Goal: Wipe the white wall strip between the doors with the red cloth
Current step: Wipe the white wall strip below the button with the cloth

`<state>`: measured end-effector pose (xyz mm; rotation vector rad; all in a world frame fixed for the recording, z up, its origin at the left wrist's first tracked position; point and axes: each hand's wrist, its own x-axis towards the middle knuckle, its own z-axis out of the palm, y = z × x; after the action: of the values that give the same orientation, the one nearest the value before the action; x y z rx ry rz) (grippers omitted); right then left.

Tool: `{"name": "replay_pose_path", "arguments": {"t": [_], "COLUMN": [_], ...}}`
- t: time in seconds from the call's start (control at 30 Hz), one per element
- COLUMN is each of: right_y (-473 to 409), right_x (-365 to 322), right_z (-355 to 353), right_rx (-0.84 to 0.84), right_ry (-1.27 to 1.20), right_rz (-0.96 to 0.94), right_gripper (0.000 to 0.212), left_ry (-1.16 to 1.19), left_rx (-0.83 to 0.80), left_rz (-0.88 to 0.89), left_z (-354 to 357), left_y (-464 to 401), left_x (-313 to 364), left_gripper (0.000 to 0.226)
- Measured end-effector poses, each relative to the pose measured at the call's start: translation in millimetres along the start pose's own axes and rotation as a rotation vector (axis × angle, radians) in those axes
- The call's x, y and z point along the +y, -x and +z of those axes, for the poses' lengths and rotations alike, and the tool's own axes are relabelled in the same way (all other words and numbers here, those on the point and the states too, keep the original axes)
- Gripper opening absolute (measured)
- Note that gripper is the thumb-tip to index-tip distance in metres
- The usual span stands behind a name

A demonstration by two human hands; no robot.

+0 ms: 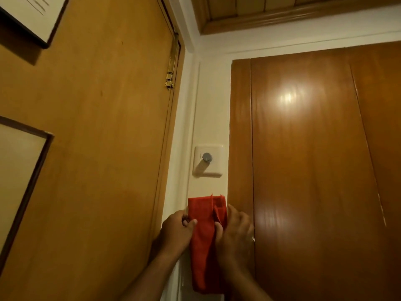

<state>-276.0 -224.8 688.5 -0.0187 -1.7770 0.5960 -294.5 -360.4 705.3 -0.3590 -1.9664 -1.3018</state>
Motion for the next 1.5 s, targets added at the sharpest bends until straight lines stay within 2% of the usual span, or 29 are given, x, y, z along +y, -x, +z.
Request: {"name": "replay_pose_path", "arguments": {"t": [0.1,0.13,0.2,0.27,0.37,0.5,0.57,0.7,0.83,0.93,1.03,1.2,1.27,1.33,1.5], "right_y": [-4.2,-6.8,-10.2,-10.8,-6.5,-3.2,-4.2,-7.2,-15.1,-21.6,-20.6,-2.2,0.3,1.7,-5.1], "right_x": [-2.9,-4.6,-8.4,-12.1,-14.4,-20.1,-21.1,-8.7,10.9,18.2,16.3,-2.6,-10.2,-9.4,8.1], "right_z": [-0.3,0.5,2.1,5.1,14.5,24.9,32.5,50.9,53.4,46.6,45.1,53.7,55.3,56.2,52.0], "right_rx": [-0.045,-0.071,-0.122,-0.139,-0.138,-0.175,-0.173,-0.108,-0.171,-0.195,-0.177,-0.080,-0.074,-0.091,-0.181], "right_ry": [0.293,0.358,0.405,0.407,0.422,0.398,0.391,0.366,0.421,0.485,0.472,0.379,0.359,0.377,0.457], "right_rz": [-0.496,-0.620,-0.723,-0.711,-0.623,-0.463,-0.441,-0.579,-0.880,-1.027,-0.958,-0.534,-0.447,-0.482,-0.753], "right_gripper": [0.083,0.084,0.075,0.069,0.063,0.075,0.080,0.079,0.078,0.076,0.077,0.081,0.083,0.085,0.089], "left_ry": [-0.185,-0.255,-0.398,-0.499,-0.658,-0.841,-0.879,-0.801,-0.768,-0.742,-0.739,-0.784,-0.793,-0.786,-0.775], "left_rx": [0.055,0.066,0.070,0.089,0.131,0.071,0.078,0.110,0.156,0.178,0.174,0.151,0.150,0.148,0.141], "left_rz": [0.121,0.191,0.379,0.500,0.589,0.623,0.629,0.666,0.738,0.762,0.765,0.763,0.767,0.775,0.773], "left_z": [-5.5,-8.7,-14.8,-21.0,-25.6,-21.1,-15.5,-3.0,2.0,3.4,1.9,0.1,0.5,1.0,0.0], "left_y": [-9.3,-13.6,-25.9,-44.5,-77.6,-110.6,-119.6,-133.4,-142.7,-139.9,-141.5,-143.3,-143.9,-144.6,-144.9], "left_x": [-4.7,-4.4,-0.9,5.8,20.2,30.3,26.9,19.5,17.4,14.5,16.4,16.8,16.6,17.2,17.4], "left_gripper": [0.052,0.062,0.065,0.062,0.067,0.093,0.105,0.110,0.113,0.111,0.111,0.112,0.113,0.115,0.116]}}
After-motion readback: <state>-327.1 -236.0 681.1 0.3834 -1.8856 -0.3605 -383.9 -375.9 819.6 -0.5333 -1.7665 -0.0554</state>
